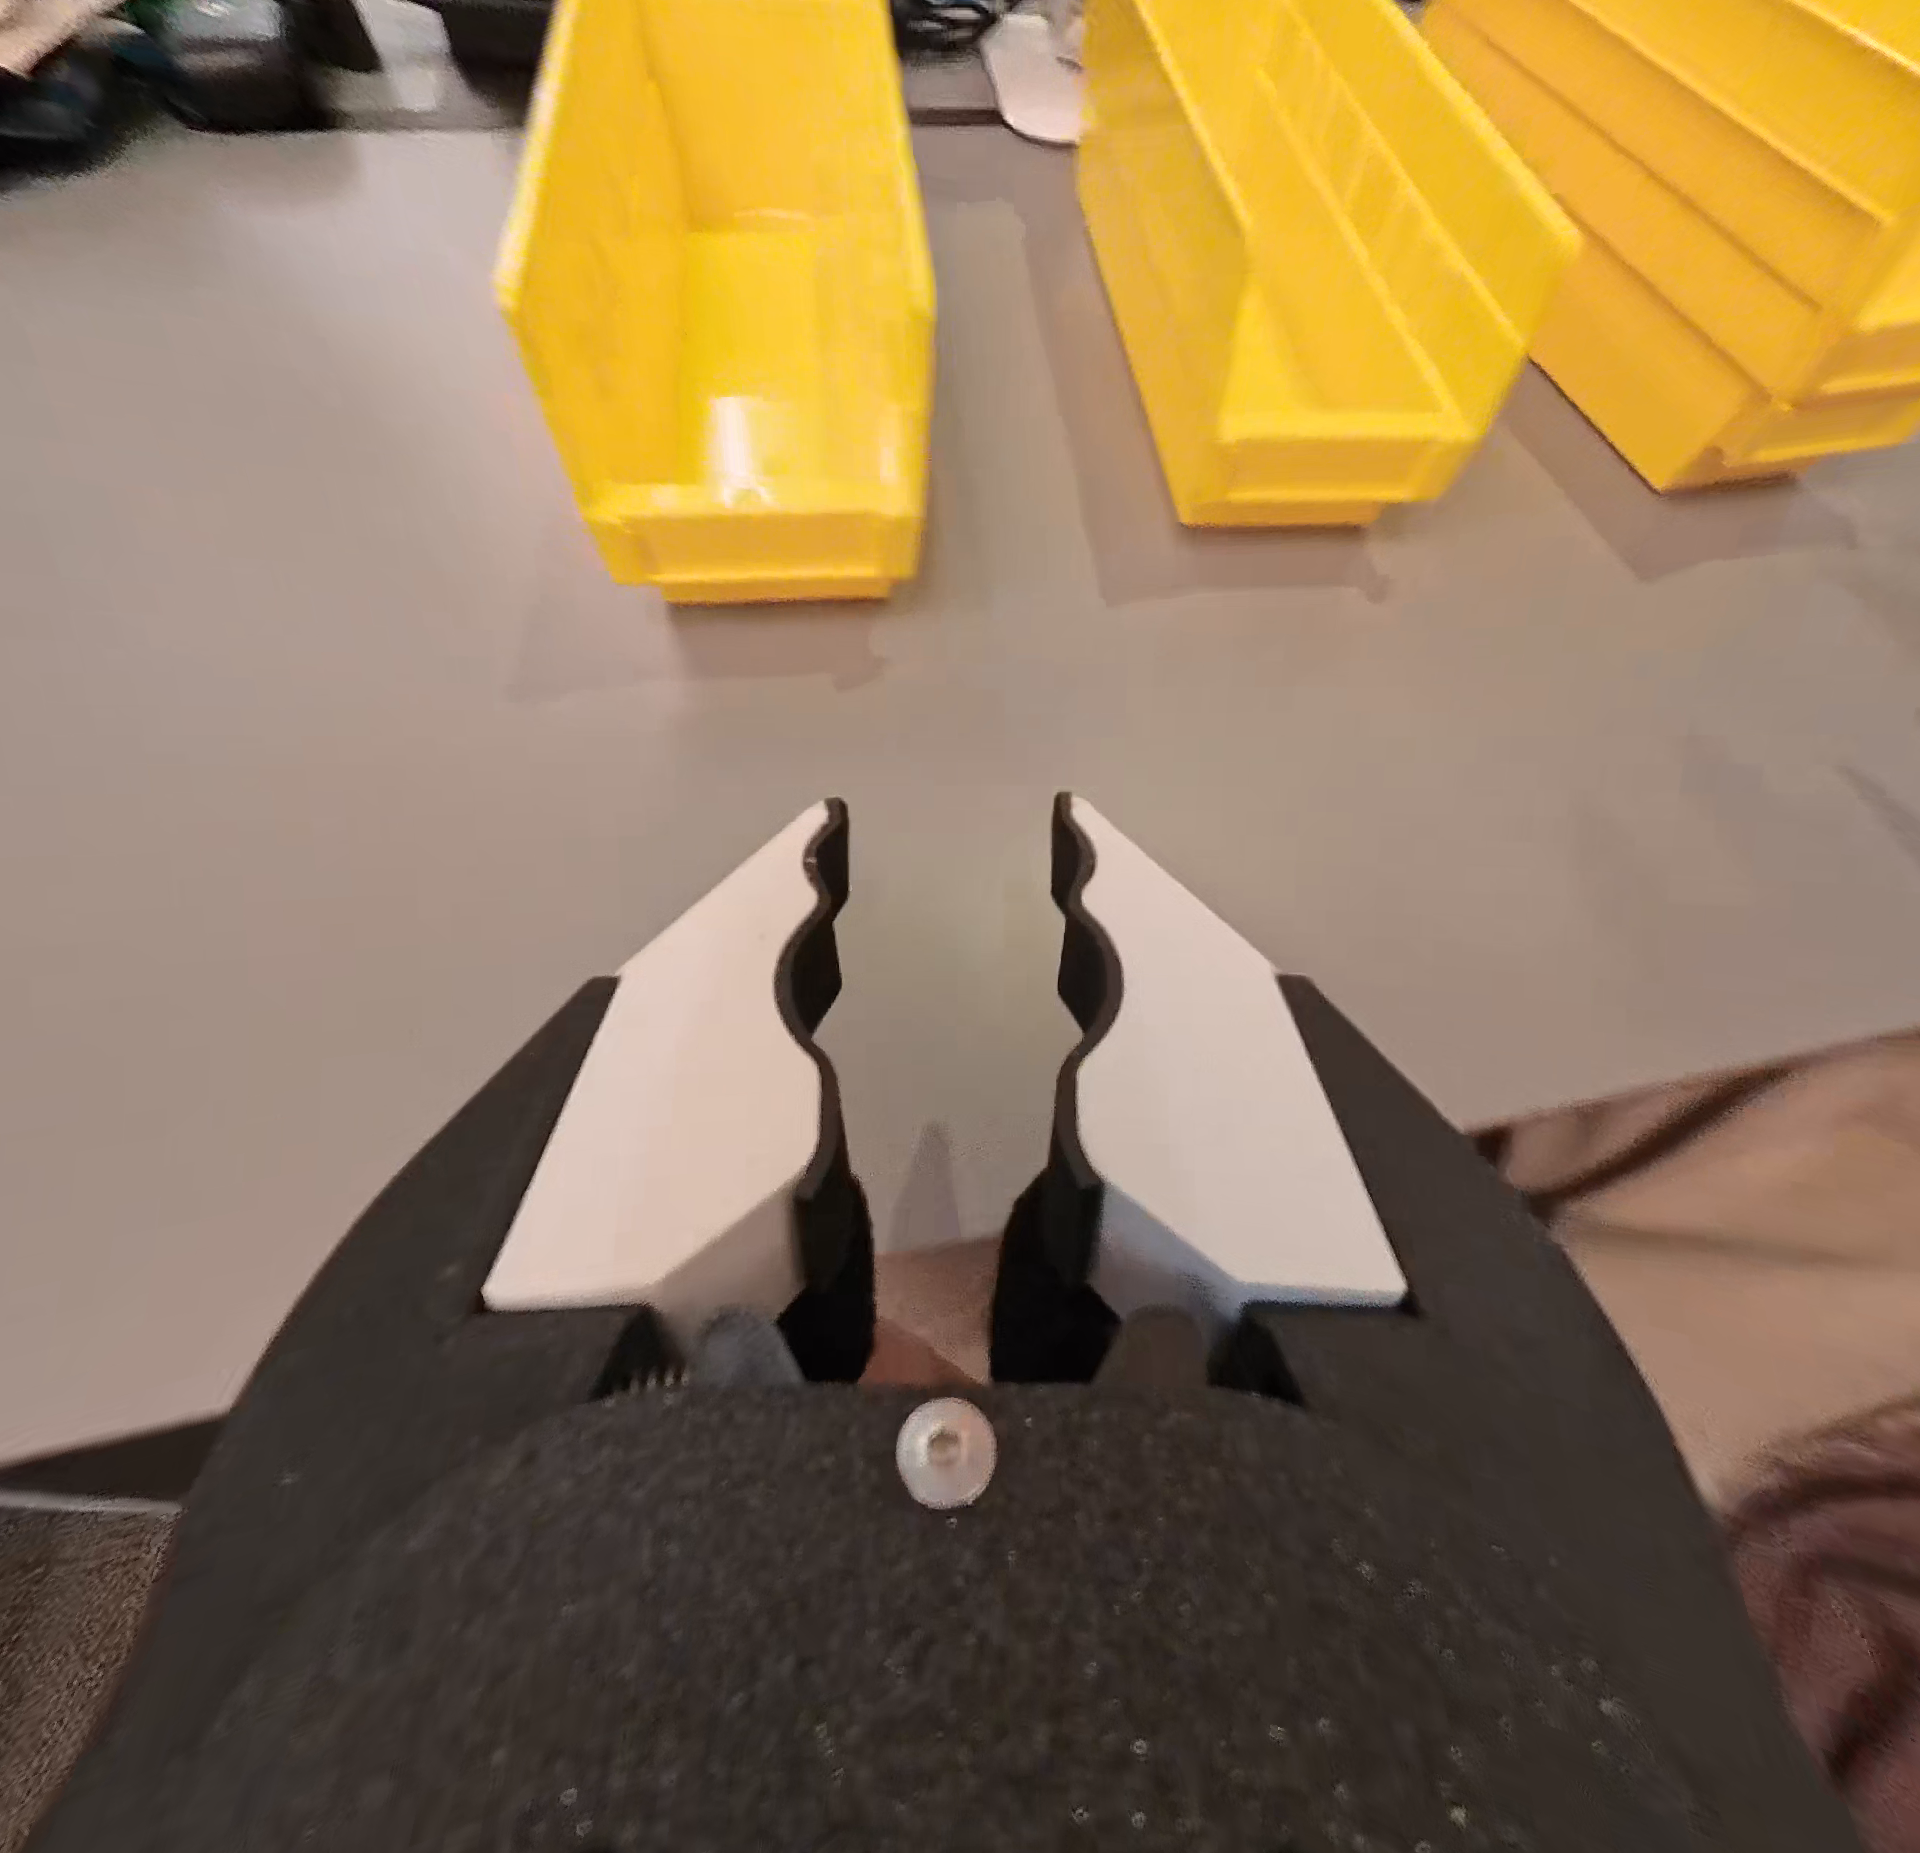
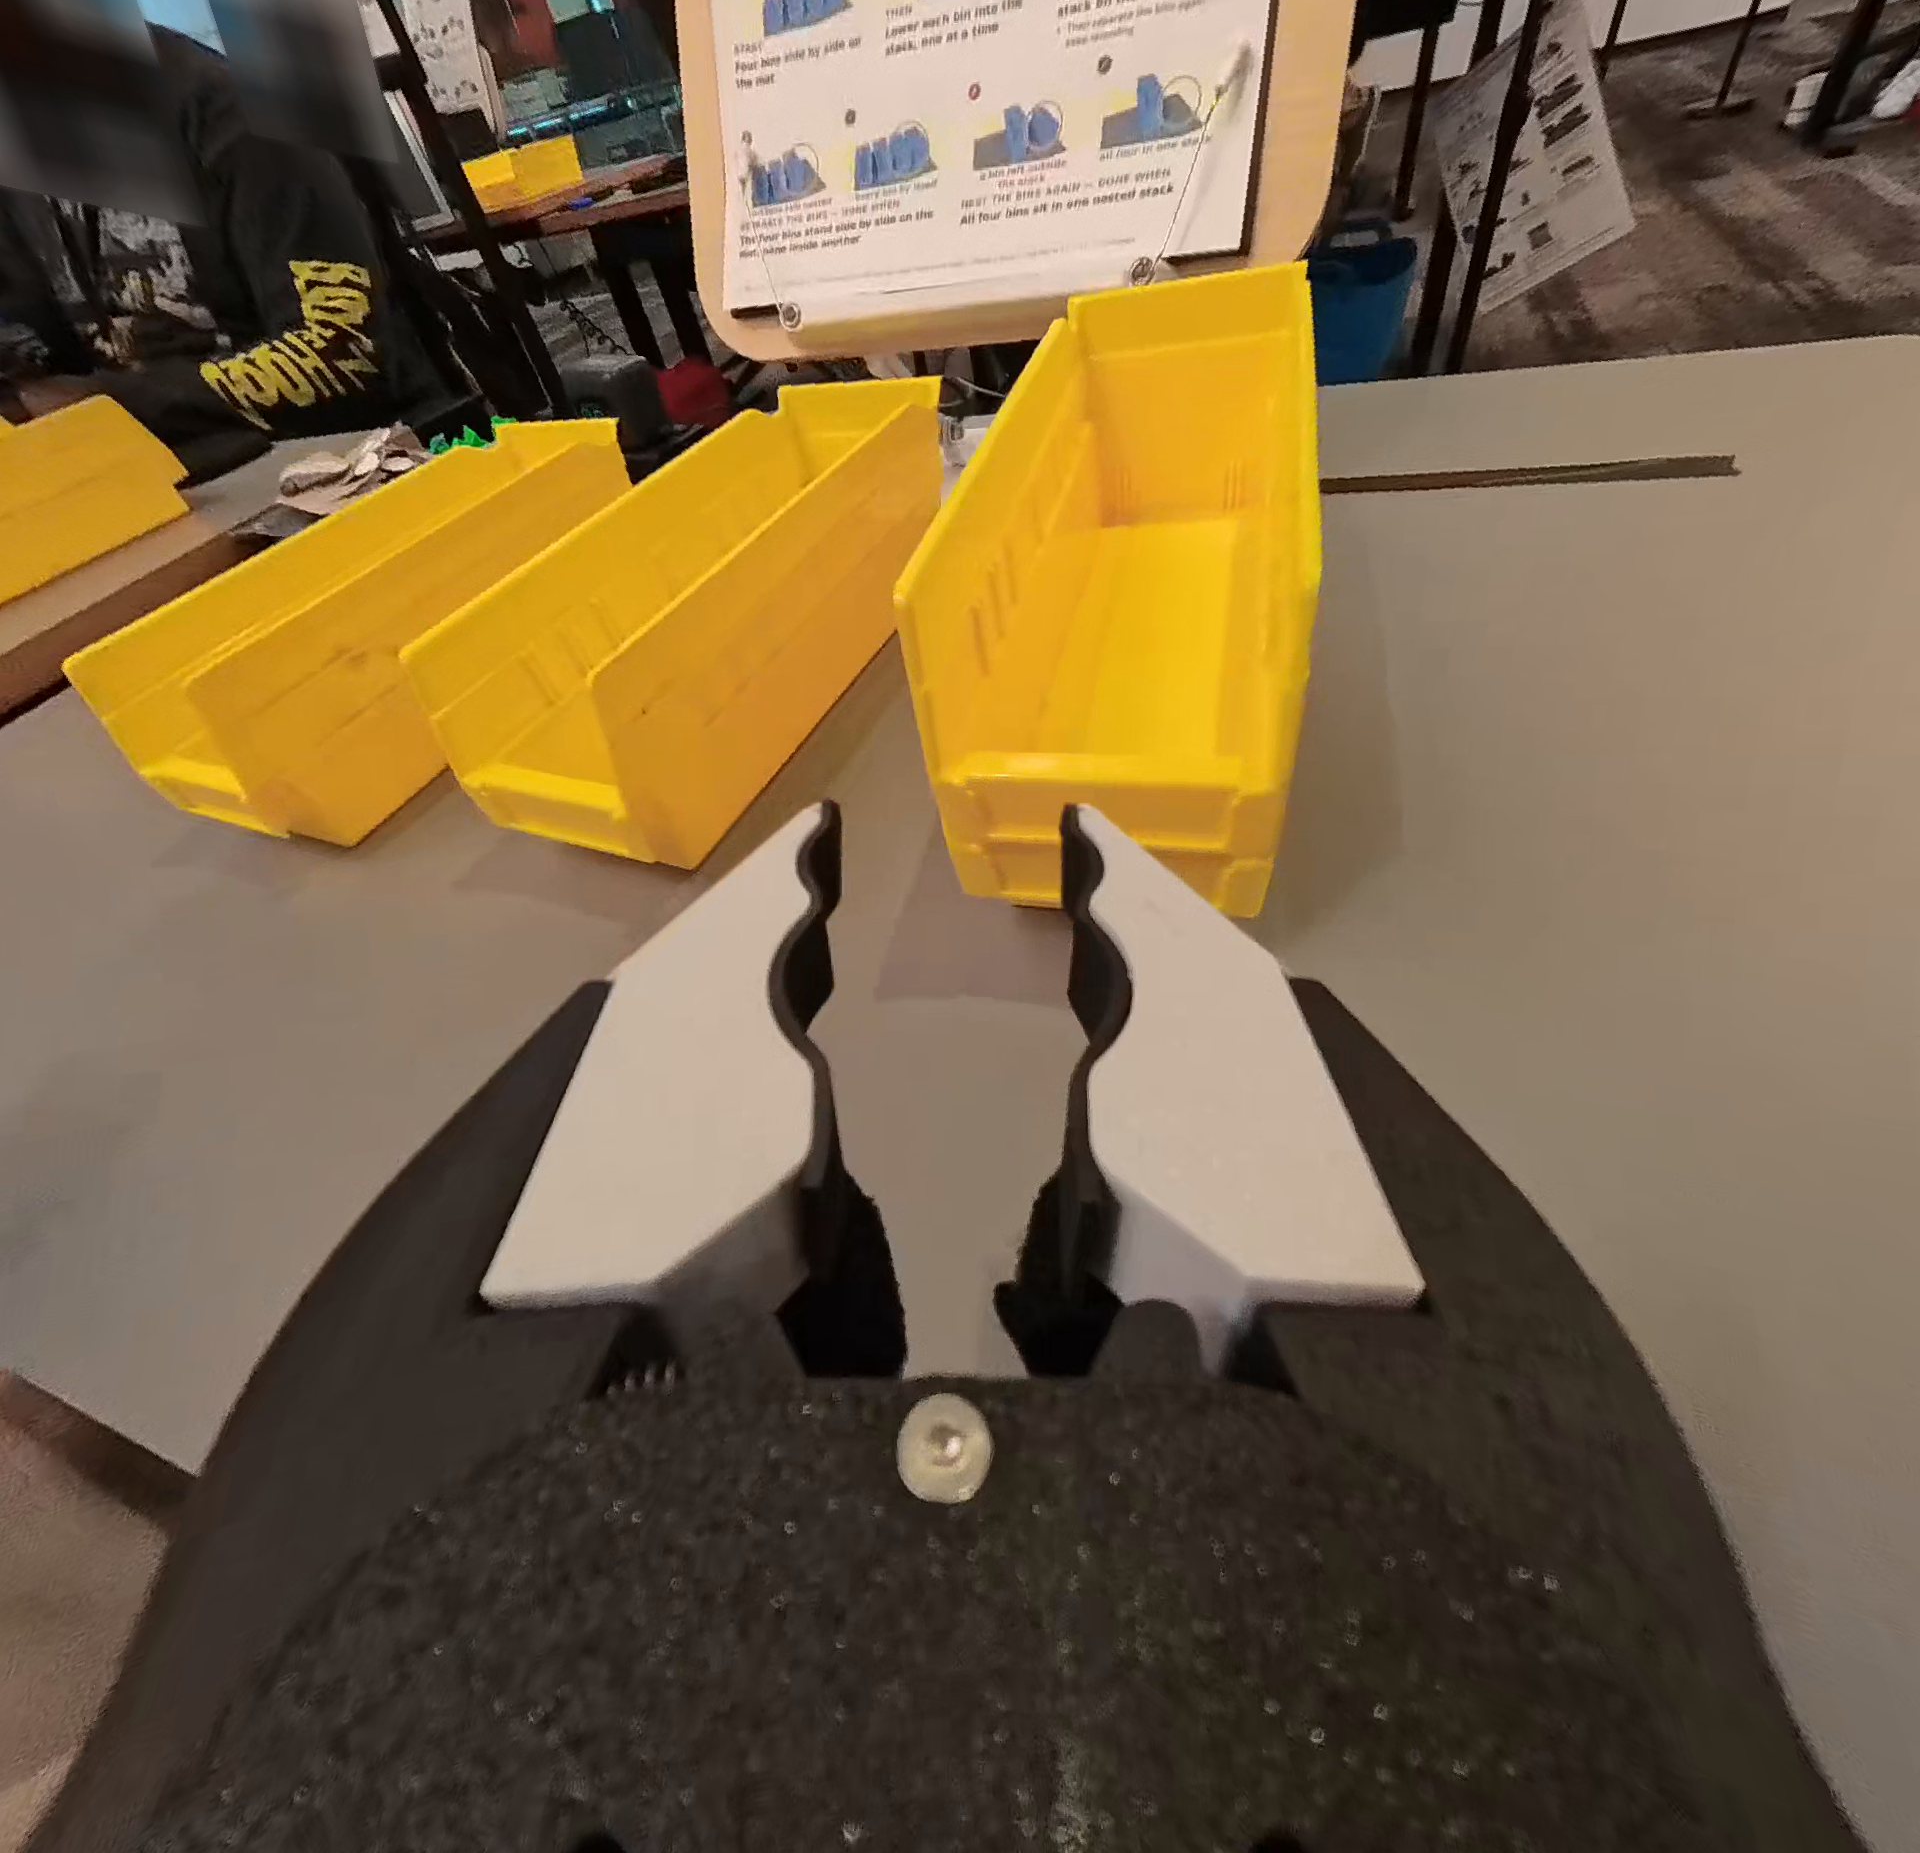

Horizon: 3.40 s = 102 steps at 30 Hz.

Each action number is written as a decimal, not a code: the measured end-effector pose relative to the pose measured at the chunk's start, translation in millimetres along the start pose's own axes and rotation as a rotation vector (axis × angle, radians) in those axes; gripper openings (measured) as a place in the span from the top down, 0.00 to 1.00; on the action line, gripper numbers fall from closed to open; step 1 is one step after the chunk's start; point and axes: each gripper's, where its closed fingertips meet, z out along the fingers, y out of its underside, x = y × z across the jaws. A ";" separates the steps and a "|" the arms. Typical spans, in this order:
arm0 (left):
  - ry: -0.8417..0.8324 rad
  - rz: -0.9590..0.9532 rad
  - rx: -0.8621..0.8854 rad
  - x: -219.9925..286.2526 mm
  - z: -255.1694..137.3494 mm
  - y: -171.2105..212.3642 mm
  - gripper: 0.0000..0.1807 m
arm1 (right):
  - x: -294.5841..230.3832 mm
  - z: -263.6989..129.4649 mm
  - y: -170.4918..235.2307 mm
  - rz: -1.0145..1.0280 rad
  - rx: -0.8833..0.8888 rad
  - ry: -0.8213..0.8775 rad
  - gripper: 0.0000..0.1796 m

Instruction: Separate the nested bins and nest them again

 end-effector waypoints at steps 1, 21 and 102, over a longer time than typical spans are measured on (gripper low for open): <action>-0.023 0.001 0.006 -13.6 7.1 -5.0 0.79 | 0.8 -0.4 -0.2 0.001 -0.001 -0.003 0.77; -0.177 -0.150 0.177 -108.2 142.6 -86.3 1.00 | 12.7 3.7 7.0 0.028 -0.046 -0.017 0.78; 0.124 -0.010 0.324 225.5 121.7 -110.8 0.67 | 47.1 -63.0 24.6 -0.027 -0.096 0.043 0.79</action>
